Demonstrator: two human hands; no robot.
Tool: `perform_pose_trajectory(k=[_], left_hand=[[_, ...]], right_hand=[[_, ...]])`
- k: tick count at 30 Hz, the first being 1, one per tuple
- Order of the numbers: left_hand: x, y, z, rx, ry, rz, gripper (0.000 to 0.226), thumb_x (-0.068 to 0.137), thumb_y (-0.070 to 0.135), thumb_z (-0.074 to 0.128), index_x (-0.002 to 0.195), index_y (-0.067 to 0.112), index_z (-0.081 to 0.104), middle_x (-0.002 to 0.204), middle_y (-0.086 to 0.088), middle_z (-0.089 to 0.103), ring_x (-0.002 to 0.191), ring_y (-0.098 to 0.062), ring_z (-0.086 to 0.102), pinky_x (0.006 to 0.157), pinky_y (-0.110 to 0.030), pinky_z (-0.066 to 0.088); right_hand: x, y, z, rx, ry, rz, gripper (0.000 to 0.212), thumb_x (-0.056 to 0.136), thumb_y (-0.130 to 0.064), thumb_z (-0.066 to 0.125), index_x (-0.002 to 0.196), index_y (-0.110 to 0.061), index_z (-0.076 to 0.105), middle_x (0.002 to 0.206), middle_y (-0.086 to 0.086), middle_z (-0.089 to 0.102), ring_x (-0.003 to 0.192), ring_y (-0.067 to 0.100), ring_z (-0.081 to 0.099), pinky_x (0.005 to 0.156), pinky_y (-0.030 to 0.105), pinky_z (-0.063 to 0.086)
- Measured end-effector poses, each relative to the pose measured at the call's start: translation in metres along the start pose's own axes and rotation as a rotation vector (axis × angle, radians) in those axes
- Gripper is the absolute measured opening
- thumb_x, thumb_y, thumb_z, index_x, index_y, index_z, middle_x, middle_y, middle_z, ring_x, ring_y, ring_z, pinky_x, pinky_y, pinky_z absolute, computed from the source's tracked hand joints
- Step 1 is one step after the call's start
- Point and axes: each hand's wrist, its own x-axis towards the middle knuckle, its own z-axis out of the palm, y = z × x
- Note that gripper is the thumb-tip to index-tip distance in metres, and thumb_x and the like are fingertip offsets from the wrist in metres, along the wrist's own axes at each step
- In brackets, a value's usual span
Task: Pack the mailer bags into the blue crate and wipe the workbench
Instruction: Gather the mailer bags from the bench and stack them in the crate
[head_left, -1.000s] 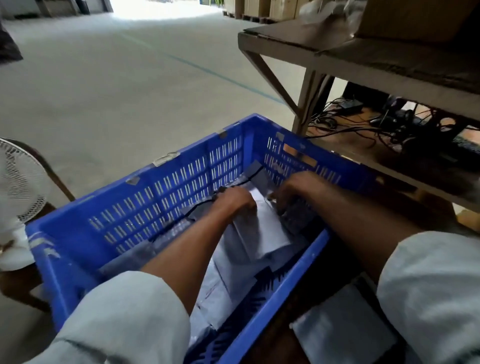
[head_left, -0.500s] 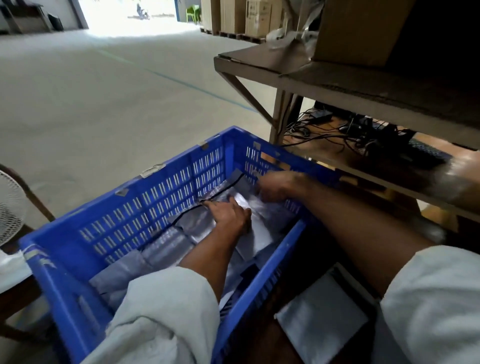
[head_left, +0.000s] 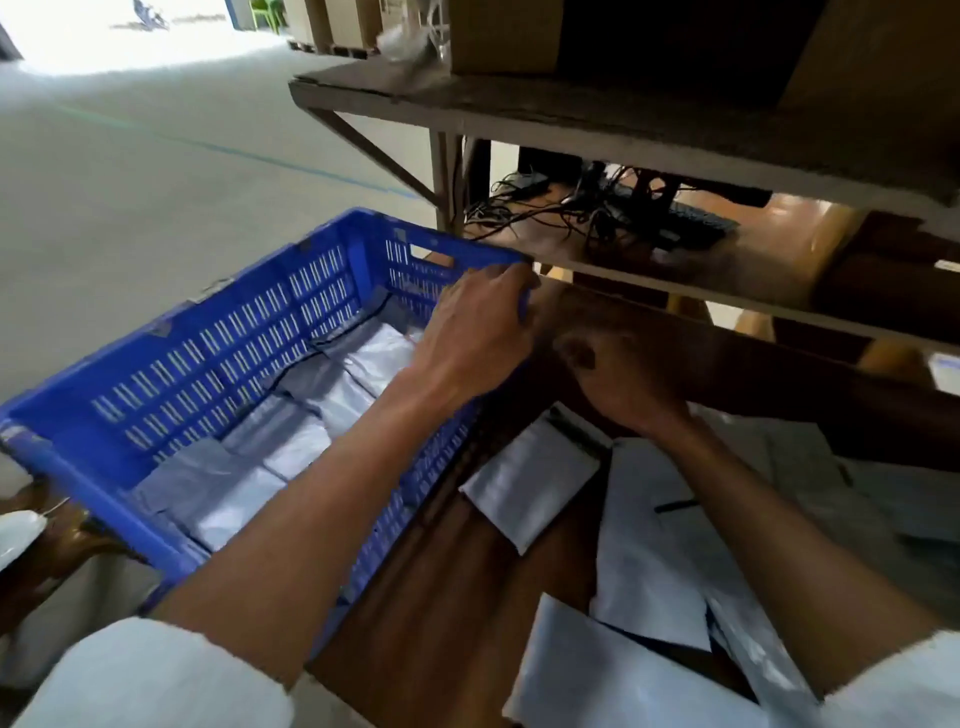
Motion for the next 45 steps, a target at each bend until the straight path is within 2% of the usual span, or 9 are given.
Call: perform_pose_trajectory(k=[6,12,15,18,26,30,36,42,45], left_hand=[[-0.082,0.009,0.113,0.044,-0.441,-0.097,0.05,0.088,0.038,0.047,0.13,0.017,0.063,0.132,-0.013,0.063,0.12,-0.037,0.058,0.097,-0.048,0.049],[-0.15,-0.024,0.165,0.092,-0.604,-0.179,0.075,0.101,0.054,0.049,0.163,0.027,0.016,0.171,-0.011,-0.004,0.157,-0.033,-0.003,0.125,-0.044,-0.002],[-0.154,-0.03,0.159,0.165,-0.63,-0.204,0.078,0.093,0.068,0.037,0.161,0.037,0.014,0.171,-0.004,0.0,0.156,-0.039,-0.001,0.124,-0.056,0.004],[-0.163,-0.03,0.145,0.259,-0.63,-0.236,0.082,0.085,0.077,0.02,0.159,0.043,0.015,0.171,-0.001,0.006,0.154,-0.043,0.006,0.121,-0.062,0.011],[-0.209,-0.015,0.107,0.288,-0.531,-0.49,0.062,0.099,0.071,0.027,0.155,0.046,0.024,0.168,0.004,0.016,0.15,-0.043,0.017,0.117,-0.068,0.019],[-0.215,-0.007,0.102,0.32,-0.477,-0.475,0.057,0.101,0.064,0.035,0.15,0.037,0.032,0.161,-0.01,0.024,0.144,-0.047,0.026,0.115,-0.066,0.026],[-0.202,-0.013,0.104,0.268,-0.606,-0.476,0.08,0.097,0.066,0.044,0.161,0.041,0.004,0.17,-0.007,-0.01,0.154,-0.042,-0.006,0.118,-0.069,0.003],[-0.206,0.0,0.098,0.208,-0.622,-0.61,0.095,0.087,0.071,0.056,0.161,0.043,0.004,0.168,-0.011,-0.019,0.151,-0.052,0.003,0.12,-0.062,0.021],[-0.223,-0.002,0.107,0.164,-0.553,-0.63,0.094,0.086,0.077,0.049,0.16,0.045,0.0,0.165,-0.012,-0.029,0.148,-0.054,0.015,0.116,-0.059,0.032]], right_hand=[[-0.152,0.011,0.023,0.073,-0.358,-0.059,0.031,0.093,-0.017,0.059,0.123,-0.016,0.064,0.119,0.005,0.068,0.106,0.024,0.063,0.09,0.027,0.046],[-0.266,0.013,0.038,-0.087,-0.539,-0.28,0.044,0.098,-0.054,0.037,0.139,-0.038,0.043,0.14,-0.014,0.045,0.126,0.009,0.037,0.105,0.036,0.03],[-0.284,0.017,0.045,-0.085,-0.575,-0.288,0.062,0.097,-0.067,0.032,0.153,-0.042,0.026,0.16,-0.013,0.031,0.146,0.01,0.025,0.118,0.036,0.014],[-0.281,0.012,0.059,-0.185,-0.443,-0.232,0.062,0.099,-0.066,0.033,0.153,-0.035,0.035,0.156,-0.008,0.043,0.139,0.016,0.044,0.112,0.035,0.018],[-0.207,0.01,0.09,-0.235,-0.282,0.066,0.049,0.101,-0.051,0.04,0.147,-0.035,0.041,0.153,0.006,0.046,0.128,0.033,0.049,0.103,0.049,0.039],[-0.215,0.001,0.082,-0.213,-0.368,0.116,0.059,0.096,-0.067,0.031,0.15,-0.043,0.03,0.161,0.003,0.031,0.142,0.033,0.031,0.114,0.052,0.026],[-0.243,0.013,0.07,-0.269,-0.472,-0.027,0.068,0.092,-0.062,0.036,0.154,-0.053,0.008,0.168,-0.007,0.014,0.147,0.037,0.026,0.115,0.055,0.025],[-0.244,0.01,0.072,-0.227,-0.395,0.069,0.052,0.096,-0.042,0.042,0.147,-0.048,0.037,0.162,-0.001,0.031,0.138,0.036,0.04,0.109,0.052,0.038],[-0.25,0.016,0.075,-0.272,-0.441,0.069,0.057,0.094,-0.059,0.019,0.151,-0.056,0.016,0.167,-0.008,0.017,0.146,0.033,0.028,0.116,0.055,0.025]])
